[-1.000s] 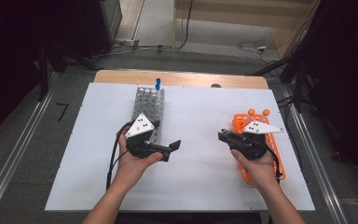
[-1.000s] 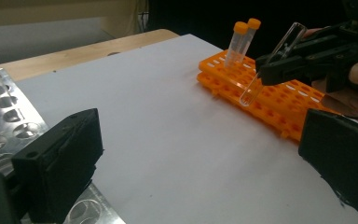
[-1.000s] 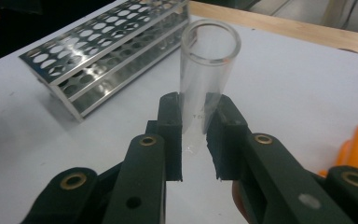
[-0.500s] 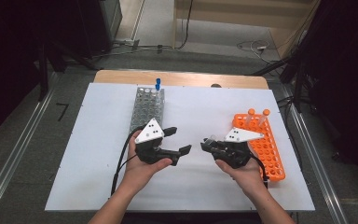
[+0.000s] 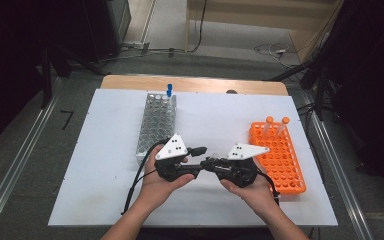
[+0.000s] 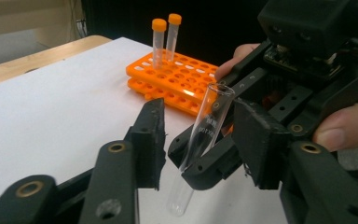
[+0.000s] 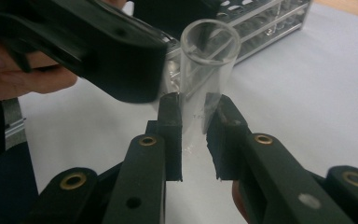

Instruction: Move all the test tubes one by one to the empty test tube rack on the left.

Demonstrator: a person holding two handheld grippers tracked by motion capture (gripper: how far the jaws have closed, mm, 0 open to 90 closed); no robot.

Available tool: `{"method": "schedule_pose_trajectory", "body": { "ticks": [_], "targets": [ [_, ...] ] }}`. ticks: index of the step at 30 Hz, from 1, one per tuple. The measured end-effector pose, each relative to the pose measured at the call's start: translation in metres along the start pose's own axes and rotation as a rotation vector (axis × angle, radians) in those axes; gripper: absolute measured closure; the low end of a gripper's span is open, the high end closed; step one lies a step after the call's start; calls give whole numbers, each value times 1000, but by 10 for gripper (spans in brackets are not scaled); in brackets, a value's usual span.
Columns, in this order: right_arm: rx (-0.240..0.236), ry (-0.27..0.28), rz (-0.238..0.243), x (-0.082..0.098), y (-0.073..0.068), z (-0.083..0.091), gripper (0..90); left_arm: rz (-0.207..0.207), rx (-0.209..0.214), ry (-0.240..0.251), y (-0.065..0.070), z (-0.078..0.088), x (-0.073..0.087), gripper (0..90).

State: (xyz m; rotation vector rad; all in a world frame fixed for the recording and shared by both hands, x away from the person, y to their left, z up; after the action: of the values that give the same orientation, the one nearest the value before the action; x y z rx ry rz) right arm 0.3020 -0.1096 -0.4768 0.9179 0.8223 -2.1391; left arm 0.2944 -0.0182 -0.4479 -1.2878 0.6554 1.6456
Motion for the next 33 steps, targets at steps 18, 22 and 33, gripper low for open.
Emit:
{"method": "schedule_pose_trajectory", "body": {
  "ticks": [18,22,33],
  "targets": [
    [-25,-35,6,3,-7,-4,737,-29,18,-13,4,-5,1,743],
    [-25,-35,-1,3,-7,-4,736,-38,-4,-12,3,-4,1,762],
    [-27,-4,-10,-1,-3,1,611,-4,-32,16,-5,0,-3,766]
  ]
}}
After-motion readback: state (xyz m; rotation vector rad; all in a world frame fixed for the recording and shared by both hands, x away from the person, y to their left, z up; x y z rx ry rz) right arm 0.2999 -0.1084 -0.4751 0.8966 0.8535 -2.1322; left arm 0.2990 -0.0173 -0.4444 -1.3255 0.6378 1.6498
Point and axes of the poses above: each handheld gripper's, and its own axes: z roughly backward along the jaws, x roughly out of its underside, y roughly to its right, the point moved 8 cm from there along -z, roughly forward along the jaws, and after that the axes turned 14 degrees about -z, right-handed, at the moved point
